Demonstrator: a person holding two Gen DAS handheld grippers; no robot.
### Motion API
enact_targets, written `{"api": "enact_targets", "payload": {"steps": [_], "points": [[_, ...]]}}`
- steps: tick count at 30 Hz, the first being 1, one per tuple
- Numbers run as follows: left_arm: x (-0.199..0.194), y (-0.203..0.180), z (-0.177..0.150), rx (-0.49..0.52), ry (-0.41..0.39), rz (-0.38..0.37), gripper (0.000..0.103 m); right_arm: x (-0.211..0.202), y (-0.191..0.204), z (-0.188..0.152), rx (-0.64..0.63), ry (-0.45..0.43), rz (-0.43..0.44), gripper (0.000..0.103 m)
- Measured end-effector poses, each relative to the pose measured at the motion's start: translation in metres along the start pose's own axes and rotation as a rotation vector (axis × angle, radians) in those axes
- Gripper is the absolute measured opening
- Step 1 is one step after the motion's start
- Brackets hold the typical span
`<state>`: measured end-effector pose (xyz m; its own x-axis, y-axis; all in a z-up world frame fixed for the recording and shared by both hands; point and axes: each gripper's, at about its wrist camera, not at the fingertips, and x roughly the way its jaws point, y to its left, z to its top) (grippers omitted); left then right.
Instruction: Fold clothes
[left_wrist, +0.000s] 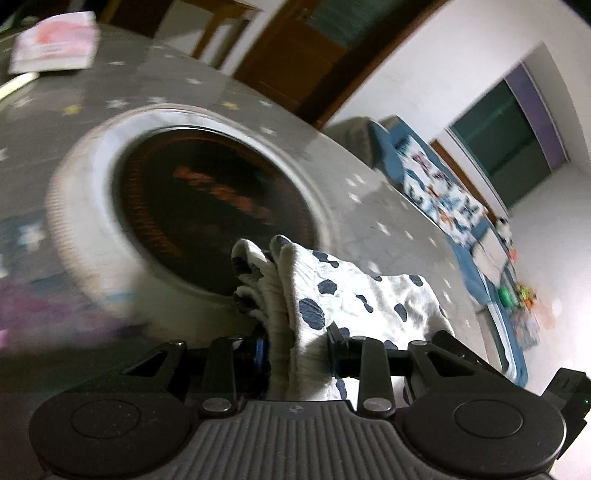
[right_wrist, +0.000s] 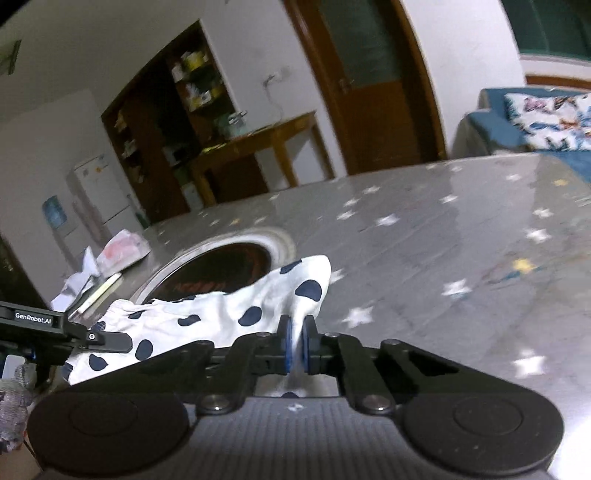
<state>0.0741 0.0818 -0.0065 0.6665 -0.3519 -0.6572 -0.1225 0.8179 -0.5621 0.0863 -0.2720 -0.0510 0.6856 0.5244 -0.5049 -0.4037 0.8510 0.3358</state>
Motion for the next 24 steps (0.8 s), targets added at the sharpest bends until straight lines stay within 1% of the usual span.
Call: {"api": "enact_targets", "payload": {"steps": [6,12,17,24], "points": [[0.033,-0.046,-0.004,0.087,0.05,-0.038,0.032,-0.037,-0.037,0.001,0.033,-0.041,-0.136,0.005],[0.064,-0.091,-0.01,0.173,0.096,-0.072,0.032,-0.066,-0.068,0.001,0.066,-0.078,-0.24,0.005],[0.09,-0.128,-0.014,0.245,0.134,-0.099,0.032,-0.079,-0.088,0.0,0.084,-0.096,-0.296,0.005],[0.104,-0.146,-0.019,0.31,0.142,-0.071,0.032,-0.08,-0.107,-0.003,0.111,-0.104,-0.343,0.005]]}}
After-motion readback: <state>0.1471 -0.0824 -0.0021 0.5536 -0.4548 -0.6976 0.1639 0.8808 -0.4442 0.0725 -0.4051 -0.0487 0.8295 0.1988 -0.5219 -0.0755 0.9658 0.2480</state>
